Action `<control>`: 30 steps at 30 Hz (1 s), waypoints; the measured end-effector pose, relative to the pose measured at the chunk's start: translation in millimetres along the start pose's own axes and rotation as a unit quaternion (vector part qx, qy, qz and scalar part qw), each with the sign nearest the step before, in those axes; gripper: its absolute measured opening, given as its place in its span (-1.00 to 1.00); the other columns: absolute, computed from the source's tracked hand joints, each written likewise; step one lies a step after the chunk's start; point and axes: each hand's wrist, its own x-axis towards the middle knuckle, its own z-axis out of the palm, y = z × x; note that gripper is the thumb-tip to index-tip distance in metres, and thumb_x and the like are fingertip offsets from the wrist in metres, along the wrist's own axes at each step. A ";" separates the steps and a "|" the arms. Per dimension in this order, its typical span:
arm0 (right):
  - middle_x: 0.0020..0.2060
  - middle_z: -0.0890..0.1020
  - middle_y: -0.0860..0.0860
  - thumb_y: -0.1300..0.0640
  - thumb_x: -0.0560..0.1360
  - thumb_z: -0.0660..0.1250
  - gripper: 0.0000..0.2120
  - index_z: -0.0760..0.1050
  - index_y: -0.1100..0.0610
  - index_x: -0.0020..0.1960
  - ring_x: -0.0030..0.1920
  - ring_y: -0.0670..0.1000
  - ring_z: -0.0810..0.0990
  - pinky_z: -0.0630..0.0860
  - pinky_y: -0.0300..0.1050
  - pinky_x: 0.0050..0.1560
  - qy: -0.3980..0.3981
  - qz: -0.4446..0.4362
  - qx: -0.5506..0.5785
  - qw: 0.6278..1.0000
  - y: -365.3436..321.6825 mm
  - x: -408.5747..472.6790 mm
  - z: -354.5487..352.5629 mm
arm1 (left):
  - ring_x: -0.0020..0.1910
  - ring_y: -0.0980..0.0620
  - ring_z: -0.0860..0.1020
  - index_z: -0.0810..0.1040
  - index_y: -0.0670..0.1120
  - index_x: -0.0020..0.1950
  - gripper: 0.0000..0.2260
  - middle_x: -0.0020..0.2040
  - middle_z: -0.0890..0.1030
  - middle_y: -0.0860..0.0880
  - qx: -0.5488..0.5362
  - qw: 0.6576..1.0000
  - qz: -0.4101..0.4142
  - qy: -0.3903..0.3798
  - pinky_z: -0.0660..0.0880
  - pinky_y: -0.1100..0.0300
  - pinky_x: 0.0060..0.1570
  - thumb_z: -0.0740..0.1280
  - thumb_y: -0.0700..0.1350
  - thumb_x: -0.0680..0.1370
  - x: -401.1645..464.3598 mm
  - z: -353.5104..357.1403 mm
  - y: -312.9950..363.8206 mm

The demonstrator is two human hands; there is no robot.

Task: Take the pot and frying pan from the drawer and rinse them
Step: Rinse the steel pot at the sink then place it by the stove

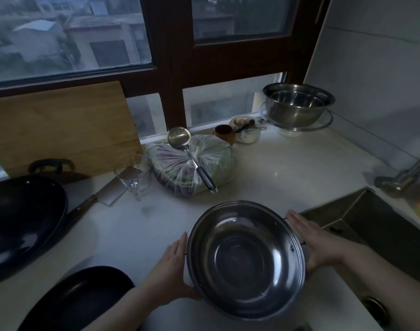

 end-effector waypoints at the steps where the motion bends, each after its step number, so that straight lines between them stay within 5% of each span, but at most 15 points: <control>1: 0.49 -0.35 -0.14 -0.59 -0.17 0.37 0.61 -0.42 0.07 0.54 0.55 0.02 -0.30 -0.13 -0.03 0.56 0.000 0.002 -0.005 1.000 2.0 2.0 0.0 | 0.53 0.06 -0.05 -0.36 -0.12 0.52 0.29 0.57 -0.12 0.03 0.013 1.000 0.008 0.015 -0.10 0.31 0.43 0.50 0.34 0.21 -1.3 1.3 2.7; 5: 0.54 -0.26 -0.12 -0.64 -0.21 0.30 0.56 -0.39 -0.08 0.54 0.57 0.08 -0.16 0.02 0.07 0.56 0.008 -0.001 -0.003 1.000 9.2 6.4 3.0 | 0.48 0.05 0.08 -0.34 -0.10 0.53 0.27 0.55 -0.03 0.02 0.045 0.998 0.036 0.032 -0.04 0.37 0.37 0.52 0.30 0.23 0.5 0.6 12.0; 10: 0.47 -0.34 -0.20 -0.64 -0.20 0.31 0.49 -0.51 -0.15 0.39 0.55 0.00 -0.30 -0.07 0.01 0.58 -0.001 -0.015 0.018 1.000 7.0 0.0 7.8 | 0.52 0.03 -0.05 -0.47 -0.02 0.41 0.32 0.56 -0.13 0.00 -0.002 0.999 0.029 -0.041 -0.16 0.39 0.36 0.37 0.49 0.08 8.3 -7.2 4.0; 13: 0.48 -0.19 -0.26 -0.41 -0.08 0.57 0.40 -0.41 -0.34 0.38 0.53 -0.01 -0.12 0.06 0.03 0.55 0.014 -0.012 0.044 0.999 0.0 -11.0 11.2 | 0.52 0.04 -0.04 -0.43 -0.03 0.47 0.37 0.56 -0.08 0.01 -0.042 0.996 0.023 -0.080 -0.09 0.33 0.40 0.38 0.51 0.03 12.9 -14.9 -8.7; 17: 0.33 -0.07 -0.38 -0.25 0.00 0.63 0.27 -0.35 -0.56 0.25 0.46 -0.09 -0.03 0.16 0.05 0.52 0.040 -0.017 0.094 0.995 -7.0 -23.1 19.2 | 0.50 0.06 0.01 -0.33 -0.05 0.52 0.40 0.54 0.02 -0.01 -0.031 0.994 0.047 -0.097 -0.05 0.34 0.41 0.40 0.52 -0.01 24.3 -22.9 -12.6; 22: 0.32 -0.03 -0.32 -0.10 0.08 0.67 0.25 -0.25 -0.43 0.35 0.43 -0.14 0.01 0.12 -0.18 0.46 0.081 0.011 0.141 0.987 1.1 -49.2 29.4 | 0.47 0.08 0.07 -0.34 0.14 0.44 0.28 0.50 0.05 0.08 -0.005 0.988 0.108 -0.113 0.00 0.34 0.41 0.47 0.47 0.05 43.5 -33.9 4.6; 30: 0.41 0.07 -0.23 -0.21 0.02 0.65 0.26 -0.04 -0.27 0.52 0.45 -0.08 0.14 0.23 -0.13 0.47 0.189 0.118 0.165 0.961 55.5 -129.8 27.0 | 0.42 0.22 0.06 -0.23 0.20 0.47 0.25 0.46 0.05 0.22 0.056 0.961 0.236 -0.134 0.01 0.33 0.39 0.60 0.30 0.08 114.9 -41.6 105.5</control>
